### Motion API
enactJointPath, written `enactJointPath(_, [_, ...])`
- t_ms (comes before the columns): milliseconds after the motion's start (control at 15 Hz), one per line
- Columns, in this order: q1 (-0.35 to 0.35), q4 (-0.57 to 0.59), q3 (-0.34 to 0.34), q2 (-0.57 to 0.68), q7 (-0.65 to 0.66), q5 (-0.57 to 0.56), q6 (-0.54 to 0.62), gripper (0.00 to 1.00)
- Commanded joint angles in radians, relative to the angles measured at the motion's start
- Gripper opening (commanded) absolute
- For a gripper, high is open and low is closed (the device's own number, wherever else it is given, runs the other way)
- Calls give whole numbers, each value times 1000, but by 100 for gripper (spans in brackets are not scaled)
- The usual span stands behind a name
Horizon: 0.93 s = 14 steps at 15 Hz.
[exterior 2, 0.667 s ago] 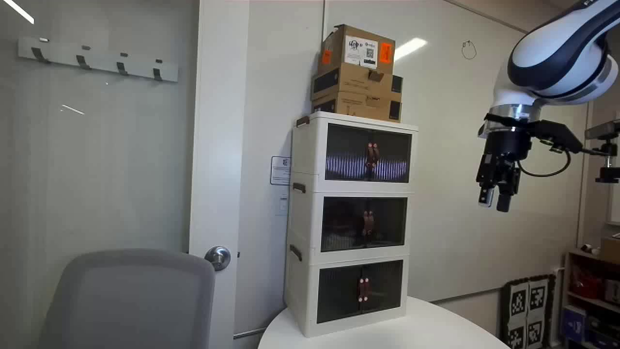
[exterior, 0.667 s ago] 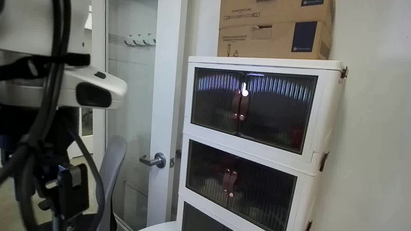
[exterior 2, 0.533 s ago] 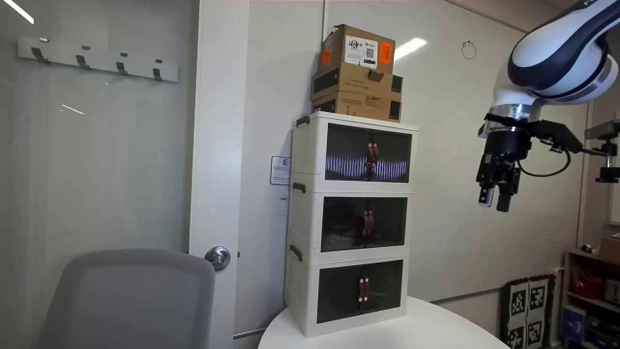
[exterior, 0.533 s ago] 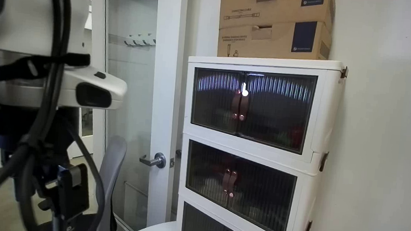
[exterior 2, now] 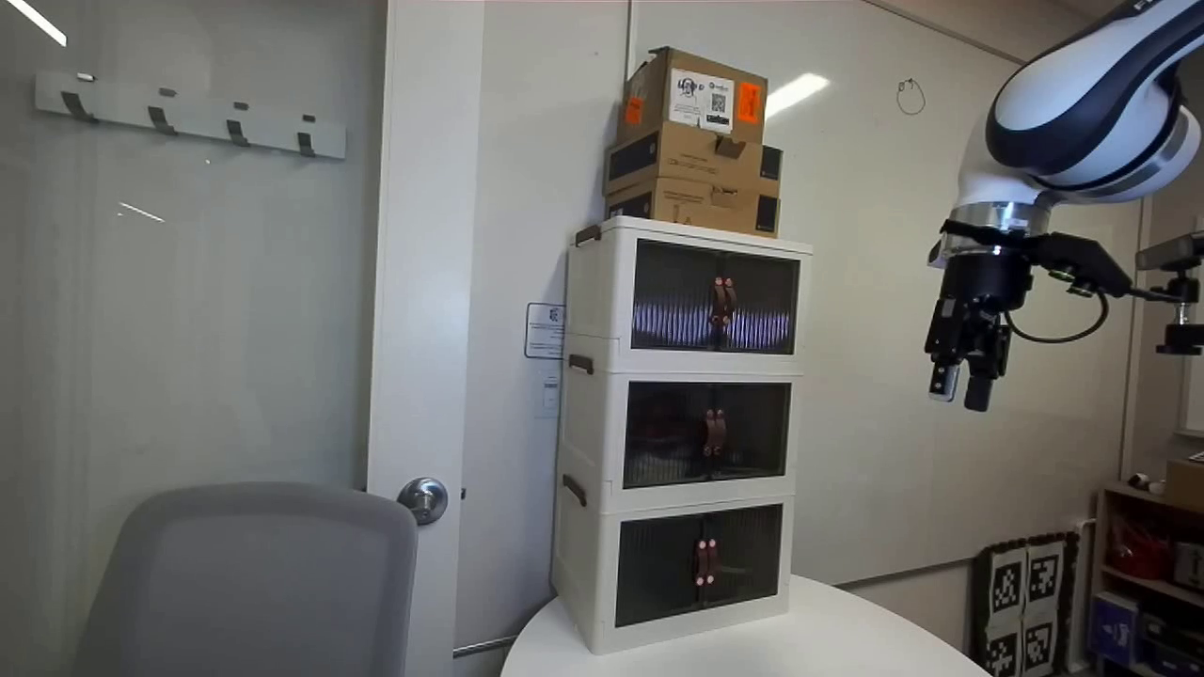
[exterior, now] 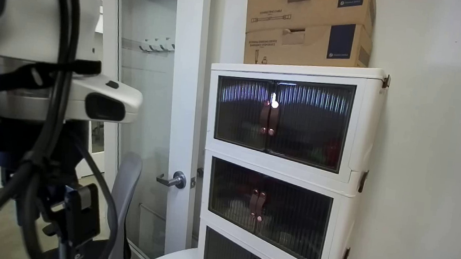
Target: Open the top left and right cabinet doors, respectively
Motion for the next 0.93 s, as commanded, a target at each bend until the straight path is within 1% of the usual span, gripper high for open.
enactJointPath(0, [-18, 2, 17, 2, -8, 11, -3, 100])
enactJointPath(533, [-18, 2, 17, 2, -8, 11, -3, 100])
enactJointPath(600, [-40, -18, 53, -9, 69, -11, 80, 100])
enactJointPath(733, [-46, -23, 91, -1, 138, -8, 213, 100])
enactJointPath(867, [-54, -19, 143, 30, 213, -22, 353, 100])
